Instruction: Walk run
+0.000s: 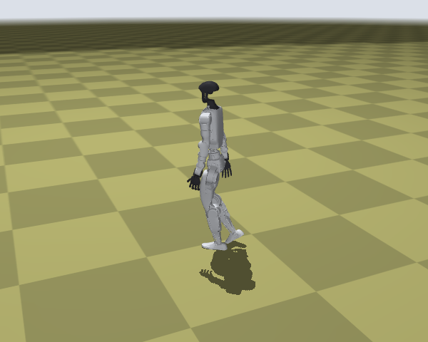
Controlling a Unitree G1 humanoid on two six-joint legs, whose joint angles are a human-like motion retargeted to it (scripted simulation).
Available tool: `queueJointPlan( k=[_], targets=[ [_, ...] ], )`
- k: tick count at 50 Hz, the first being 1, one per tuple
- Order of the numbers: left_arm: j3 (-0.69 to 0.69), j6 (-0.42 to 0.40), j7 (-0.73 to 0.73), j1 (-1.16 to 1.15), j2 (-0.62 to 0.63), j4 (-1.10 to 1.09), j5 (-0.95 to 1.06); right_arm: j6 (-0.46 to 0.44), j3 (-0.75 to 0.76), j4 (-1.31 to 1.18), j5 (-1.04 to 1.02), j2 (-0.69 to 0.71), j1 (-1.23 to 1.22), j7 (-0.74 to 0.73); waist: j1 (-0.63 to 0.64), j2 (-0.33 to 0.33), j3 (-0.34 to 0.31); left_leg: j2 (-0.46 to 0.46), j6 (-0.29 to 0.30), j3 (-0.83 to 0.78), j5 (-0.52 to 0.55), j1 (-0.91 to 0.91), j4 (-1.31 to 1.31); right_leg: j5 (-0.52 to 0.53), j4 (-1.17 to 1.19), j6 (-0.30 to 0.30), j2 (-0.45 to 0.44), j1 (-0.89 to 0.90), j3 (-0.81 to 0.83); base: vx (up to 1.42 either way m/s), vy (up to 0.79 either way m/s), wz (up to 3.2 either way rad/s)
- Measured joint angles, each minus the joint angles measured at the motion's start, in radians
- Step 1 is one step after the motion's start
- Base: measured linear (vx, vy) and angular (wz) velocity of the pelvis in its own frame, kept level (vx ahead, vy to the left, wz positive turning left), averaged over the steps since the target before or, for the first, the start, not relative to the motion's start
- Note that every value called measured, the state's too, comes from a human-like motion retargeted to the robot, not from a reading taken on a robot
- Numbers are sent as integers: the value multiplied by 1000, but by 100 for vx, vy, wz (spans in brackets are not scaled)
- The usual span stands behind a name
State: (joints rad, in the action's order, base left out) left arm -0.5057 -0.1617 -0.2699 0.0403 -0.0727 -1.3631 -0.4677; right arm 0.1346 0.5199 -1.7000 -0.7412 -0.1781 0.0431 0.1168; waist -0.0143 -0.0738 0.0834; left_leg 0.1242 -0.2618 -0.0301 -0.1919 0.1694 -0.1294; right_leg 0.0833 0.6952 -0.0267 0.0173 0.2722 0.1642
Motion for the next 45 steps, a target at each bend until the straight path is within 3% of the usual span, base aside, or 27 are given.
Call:
queueJointPlan(
  k=[2, 5, 8, 12, 14, 15, 17, 20, 23, 25, 27, 28, 30, 32, 34, 36, 40, 45],
  targets=[
    [48, -51, -38, 68, -15, 88, -12, -20, 1, 0, -3, 22, 67, 23, -56, -4, 10, 34, 0, 89, -2, -34, 6, -11, -138, -24, 49, 53, -8, 82, -27, 318],
    [116, -98, -52, 163, -55, 169, -10, -49, -30, 0, -6, 51, 142, 67, -135, 0, 17, 77, 0, 198, -21, -85, -5, -22, -363, -9, 95, 116, -54, 77, -36, 274],
    [174, -118, -37, 228, -102, 201, -9, -69, -50, 0, -38, 74, 177, 111, -178, 25, 9, 106, 0, 266, -39, -166, -10, -67, -559, -13, 97, 160, -185, 84, -45, 191],
    [204, -124, -10, 248, -136, 179, -42, -67, -72, 0, -81, 80, 199, 138, -192, 39, -4, 100, 0, 279, -40, -289, -23, -134, -711, -206, 92, 162, -216, 87, -43, 102],
    [197, -112, 3, 223, -136, 148, -63, -74, -79, 0, -85, 67, 199, 127, -190, 51, 14, 119, 0, 274, -4, -324, -36, -126, -678, -192, 84, 152, -237, 71, -24, 43],
    [182, -103, 16, 212, -131, 122, -81, -84, -79, 0, -86, 50, 187, 122, -181, 67, 33, 146, 0, 259, 29, -331, -36, -91, -643, -194, 83, 162, -292, 88, -29, 44],
    [158, -85, 39, 167, -114, 52, -108, -96, -48, 0, -78, 28, 178, 90, -213, 71, 65, 166, 14, 248, 138, -337, -93, 1, -598, -218, 119, 146, -241, 113, -49, 116],
    [113, -39, 79, 89, -75, -84, -166, -90, 3, 0, 4, 6, 160, 61, -230, 35, 89, 147, 100, 215, 424, -266, -305, -40, -518, -194, 116, 110, -275, 87, -51, 118],
    [114, 16, 151, 15, -39, -211, -139, -112, 21, 0, 132, -34, 92, 89, -238, 41, 88, 60, 166, 8, 647, -107, -603, -87, -511, -123, 151, 35, -173, 72, -41, 100],
    [98, 18, 148, -45, -34, -263, -138, -122, 10, 0, 183, -60, 30, 86, -231, 70, 98, 3, 110, -150, 619, -28, -713, -111, -518, -85, 174, -3, -125, 70, -34, 79],
    [94, 17, 102, -115, -23, -270, -179, -81, -15, 10, 171, -90, -27, 60, -210, 75, 98, -24, 40, -223, 414, 67, -802, -127, -532, -69, 176, -43, -92, 81, -31, 62],
    [99, 22, 82, -148, -16, -265, -202, -61, -26, 40, 146, -100, -44, 48, -183, 85, 90, -18, 11, -247, 361, 121, -831, -122, -552, -65, 180, -67, -85, 59, -19, 21],
    [102, 31, 67, -207, -12, -262, -255, -28, -62, 115, 100, -119, -67, 40, -121, 109, 67, 81, 13, -206, 268, 249, -850, -118, -583, -53, 182, -112, -77, 48, -14, 11],
    [99, 35, 82, -247, -31, -275, -303, -2, -108, 187, 83, -144, -86, 44, -78, 117, 50, 52, 1, -248, 157, 326, -804, -126, -610, -35, 157, -156, -36, 70, -36, 46],
    [92, 52, 104, -273, -63, -300, -335, 15, -134, 236, 82, -165, -107, 29, -22, 103, 27, -44, 0, -292, 60, 383, -732, -141, -639, -2, 80, -207, 6, 55, -50, 39],
    [86, 87, 127, -290, -85, -327, -339, 25, -122, 259, 88, -189, -127, -6, 25, 94, 13, -79, 0, -344, 38, 414, -576, -159, -665, 5, 36, -255, 48, 71, -27, 74],
    [40, 177, 140, -338, -93, -337, -257, 33, -73, 256, 126, -208, -151, -33, 57, 92, 12, -11, 0, -466, 40, 399, -169, -203, -690, -31, 3, -335, 138, 65, -8, 111],
    [-48, 197, 108, -375, -57, -337, -52, 16, -42, 203, 194, -170, -156, 35, 63, 145, 20, 25, 0, -681, 58, 235, 69, -184, -638, -86, 0, -429, 188, 94, -35, 57]
  ],
)
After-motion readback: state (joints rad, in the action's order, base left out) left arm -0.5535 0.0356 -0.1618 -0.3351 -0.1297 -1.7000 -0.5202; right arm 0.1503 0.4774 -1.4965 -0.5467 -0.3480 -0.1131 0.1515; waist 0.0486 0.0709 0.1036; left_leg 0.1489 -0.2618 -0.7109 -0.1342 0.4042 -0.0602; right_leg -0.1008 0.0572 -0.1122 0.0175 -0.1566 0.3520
